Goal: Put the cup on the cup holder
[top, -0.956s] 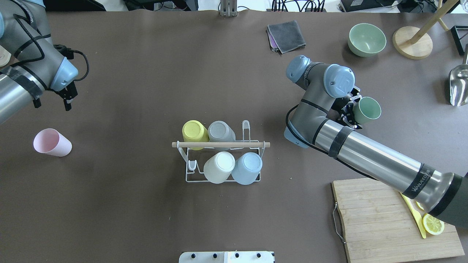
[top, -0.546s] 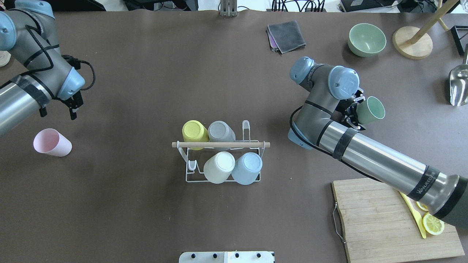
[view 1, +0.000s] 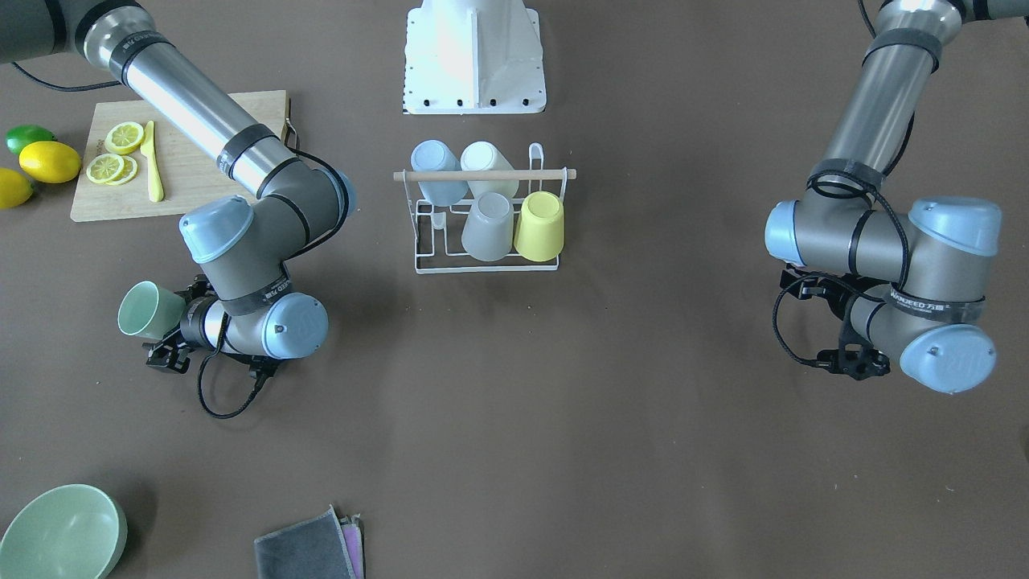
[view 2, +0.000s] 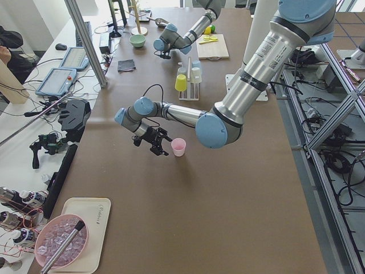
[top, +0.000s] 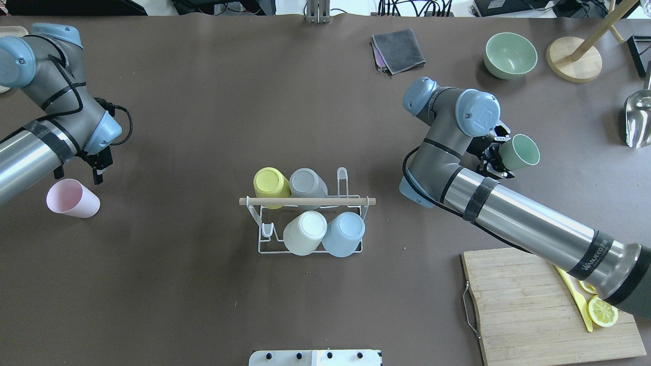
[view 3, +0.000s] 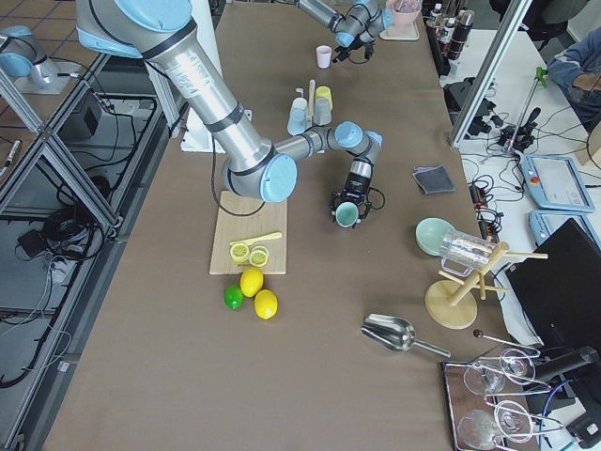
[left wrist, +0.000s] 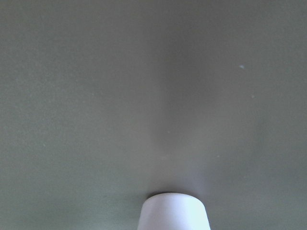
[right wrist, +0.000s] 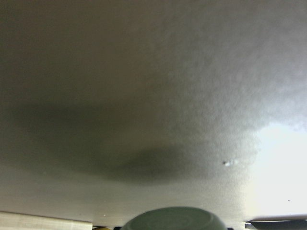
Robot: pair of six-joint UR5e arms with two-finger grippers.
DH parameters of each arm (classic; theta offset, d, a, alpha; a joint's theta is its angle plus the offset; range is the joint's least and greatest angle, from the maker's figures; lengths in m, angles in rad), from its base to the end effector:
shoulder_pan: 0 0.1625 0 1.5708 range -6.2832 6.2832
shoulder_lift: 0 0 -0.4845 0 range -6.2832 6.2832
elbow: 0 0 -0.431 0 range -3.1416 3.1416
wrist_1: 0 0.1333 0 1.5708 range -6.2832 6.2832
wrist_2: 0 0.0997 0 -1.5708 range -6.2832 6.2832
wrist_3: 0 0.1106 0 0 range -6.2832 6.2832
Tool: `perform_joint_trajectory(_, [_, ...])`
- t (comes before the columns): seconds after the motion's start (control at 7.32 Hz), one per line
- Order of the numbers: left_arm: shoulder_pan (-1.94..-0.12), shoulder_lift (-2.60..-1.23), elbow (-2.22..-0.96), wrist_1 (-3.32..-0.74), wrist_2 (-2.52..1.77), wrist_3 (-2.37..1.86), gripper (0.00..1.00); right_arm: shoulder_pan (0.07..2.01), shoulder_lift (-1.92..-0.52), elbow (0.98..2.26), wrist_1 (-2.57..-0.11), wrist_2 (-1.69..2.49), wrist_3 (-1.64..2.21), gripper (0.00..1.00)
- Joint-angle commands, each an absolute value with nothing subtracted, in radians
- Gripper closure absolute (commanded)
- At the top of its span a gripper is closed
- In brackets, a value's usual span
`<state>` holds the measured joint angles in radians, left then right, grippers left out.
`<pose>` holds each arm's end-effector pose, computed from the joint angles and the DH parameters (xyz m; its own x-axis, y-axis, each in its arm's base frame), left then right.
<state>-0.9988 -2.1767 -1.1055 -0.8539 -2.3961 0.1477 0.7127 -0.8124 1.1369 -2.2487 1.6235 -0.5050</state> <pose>0.3597 -0.6549 0.6176 0.7117 0.1340 -0.6896 -0.5648 0.6928 -0.4483 -0.5197 -0.6176 0.5149 0.2401 -0.9476 0.2107 0.9438 0.1771 -0.2790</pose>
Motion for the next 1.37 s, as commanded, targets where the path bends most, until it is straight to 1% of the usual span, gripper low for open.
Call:
perform_joint_trajectory(0.0, [-0.991,-2.175,-1.088,-0.83,-2.398,0.178,0.02,0.724,-0.862,1.237,-2.287,1.615,-0.514,1.0])
perform_joint_trajectory(0.27, [-0.985,-2.18,-1.052,-0.828,-2.439,0.178,0.02,0.768,-0.975,1.43,-2.284,1.62,-0.552,1.0])
perform_joint_trajectory(0.41, [-0.985,-2.184,-1.039,-0.83,-2.445,0.175,0.02,0.82,-0.986,1.463,-2.278,1.635,-0.599,1.0])
perform_joint_trajectory(0.68, [-0.971,-2.186,-1.031,-0.827,-2.457,0.17,0.02,0.918,-0.988,1.482,-2.26,1.766,-0.681,1.0])
perform_joint_trajectory(0.82, [-0.963,-2.189,-1.031,-0.812,-2.457,0.17,0.02,0.942,-0.989,1.514,-2.255,1.796,-0.678,1.0])
perform_joint_trajectory(0.96, [-0.962,-2.192,-1.032,-0.795,-2.457,0.17,0.02,0.943,-1.021,1.593,-2.255,1.789,-0.684,1.0])
perform_joint_trajectory(1.09, [-0.96,-2.195,-1.038,-0.779,-2.456,0.172,0.02,0.937,-1.032,1.612,-2.252,1.798,-0.684,1.0])
perform_joint_trajectory(1.23, [-0.96,-2.195,-1.052,-0.76,-2.45,0.178,0.02,0.937,-1.041,1.617,-2.164,1.804,-0.684,1.0])
